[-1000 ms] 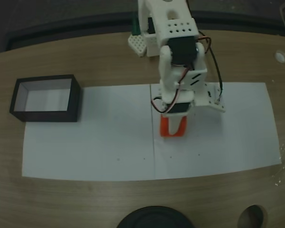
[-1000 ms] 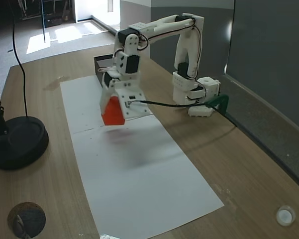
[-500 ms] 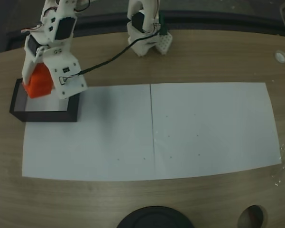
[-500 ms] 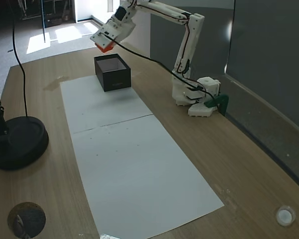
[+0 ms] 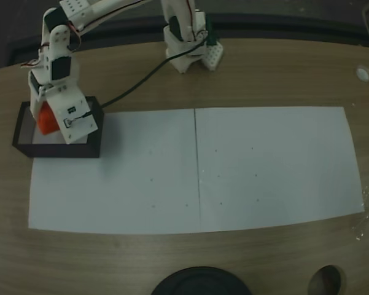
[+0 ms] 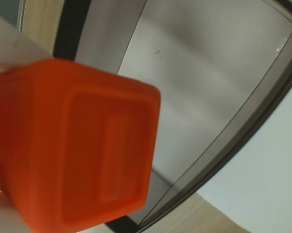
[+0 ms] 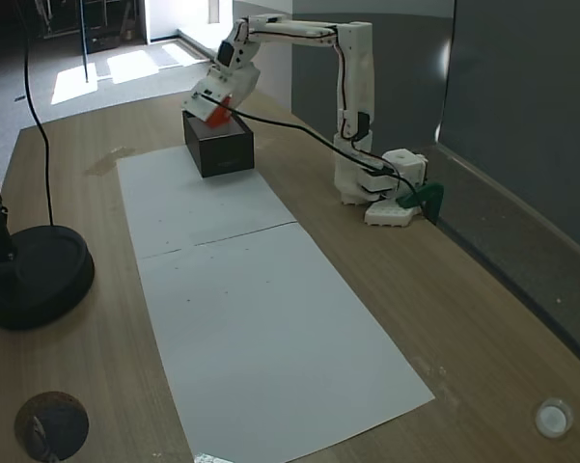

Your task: Grab a orange square and put it in the box.

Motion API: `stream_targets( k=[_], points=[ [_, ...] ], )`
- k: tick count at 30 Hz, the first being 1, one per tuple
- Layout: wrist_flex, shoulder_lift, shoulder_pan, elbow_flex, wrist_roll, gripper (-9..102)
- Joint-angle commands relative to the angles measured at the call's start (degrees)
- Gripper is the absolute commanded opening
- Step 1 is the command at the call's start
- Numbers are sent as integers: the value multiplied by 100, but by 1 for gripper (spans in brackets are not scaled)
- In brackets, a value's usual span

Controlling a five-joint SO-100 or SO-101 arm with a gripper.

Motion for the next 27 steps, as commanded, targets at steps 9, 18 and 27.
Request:
stream_targets(
  k=[9,18,27],
  points=[
    [-114,-193,18,-404,-18,27],
    [422,580,-53,-923,18,30],
    [2549,3076,-2382,-1863,483,0]
  ],
)
